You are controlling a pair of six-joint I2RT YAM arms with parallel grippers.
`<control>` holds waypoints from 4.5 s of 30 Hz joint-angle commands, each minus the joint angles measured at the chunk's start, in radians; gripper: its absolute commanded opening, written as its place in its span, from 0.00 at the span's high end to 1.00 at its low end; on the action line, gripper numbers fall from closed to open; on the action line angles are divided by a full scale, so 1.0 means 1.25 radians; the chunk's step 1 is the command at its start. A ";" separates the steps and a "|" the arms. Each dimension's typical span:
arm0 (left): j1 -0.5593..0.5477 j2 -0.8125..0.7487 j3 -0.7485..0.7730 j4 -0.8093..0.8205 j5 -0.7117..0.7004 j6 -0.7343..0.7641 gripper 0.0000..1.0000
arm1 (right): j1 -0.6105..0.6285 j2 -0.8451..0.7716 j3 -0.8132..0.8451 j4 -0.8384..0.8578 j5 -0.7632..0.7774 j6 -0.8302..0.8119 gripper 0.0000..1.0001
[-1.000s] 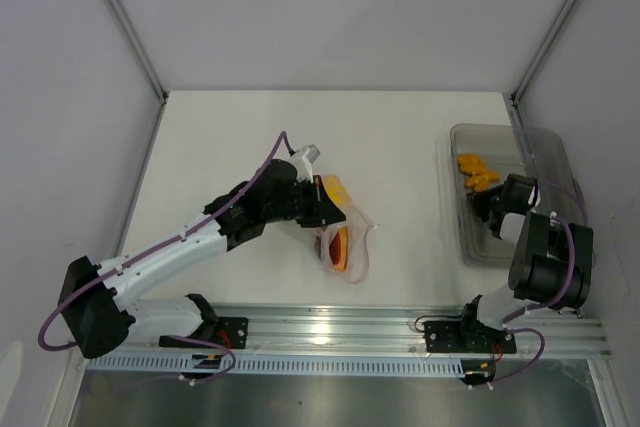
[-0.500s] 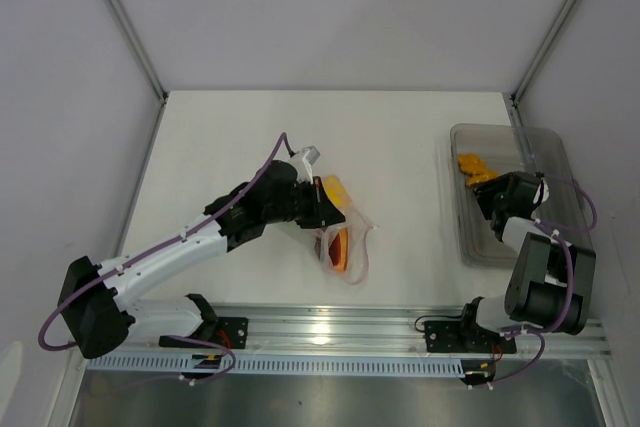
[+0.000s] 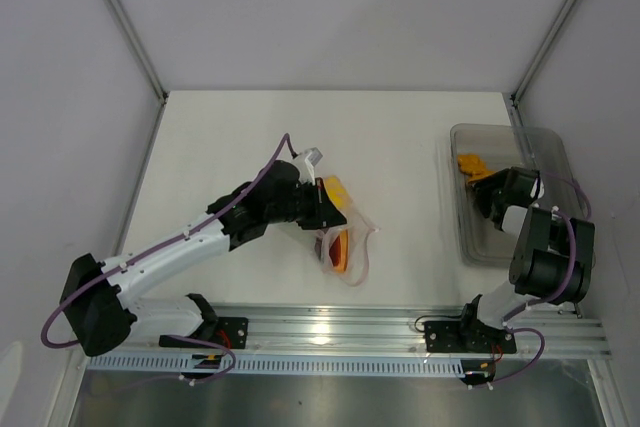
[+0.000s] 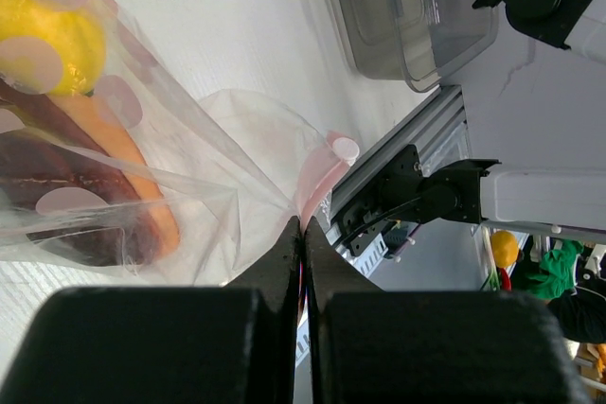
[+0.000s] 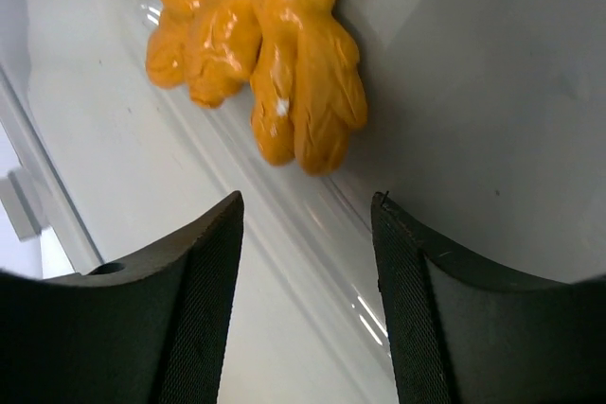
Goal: Place the food in the zip-top bag and seal the zipper
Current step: Pick up the fake vegetable from the bin, then place the fake vegetable in the zipper food storage bag.
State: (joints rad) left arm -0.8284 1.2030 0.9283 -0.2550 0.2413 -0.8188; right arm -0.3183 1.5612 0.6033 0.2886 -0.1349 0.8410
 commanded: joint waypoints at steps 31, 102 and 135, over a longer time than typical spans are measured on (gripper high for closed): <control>0.001 -0.005 0.028 0.003 0.007 0.003 0.99 | -0.035 0.019 0.017 0.064 -0.030 -0.015 1.00; -0.160 -0.173 0.172 -0.017 -0.186 -0.100 1.00 | 0.430 -0.621 0.564 -1.026 -0.557 -0.436 1.00; -0.160 0.061 0.405 -0.122 -0.286 -0.220 0.99 | 0.838 -0.639 0.585 -1.048 0.060 -0.620 1.00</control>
State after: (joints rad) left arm -1.0237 1.2705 1.3506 -0.4160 -0.0769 -1.0428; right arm 0.7036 0.7425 1.3067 -1.0603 -0.1410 0.0967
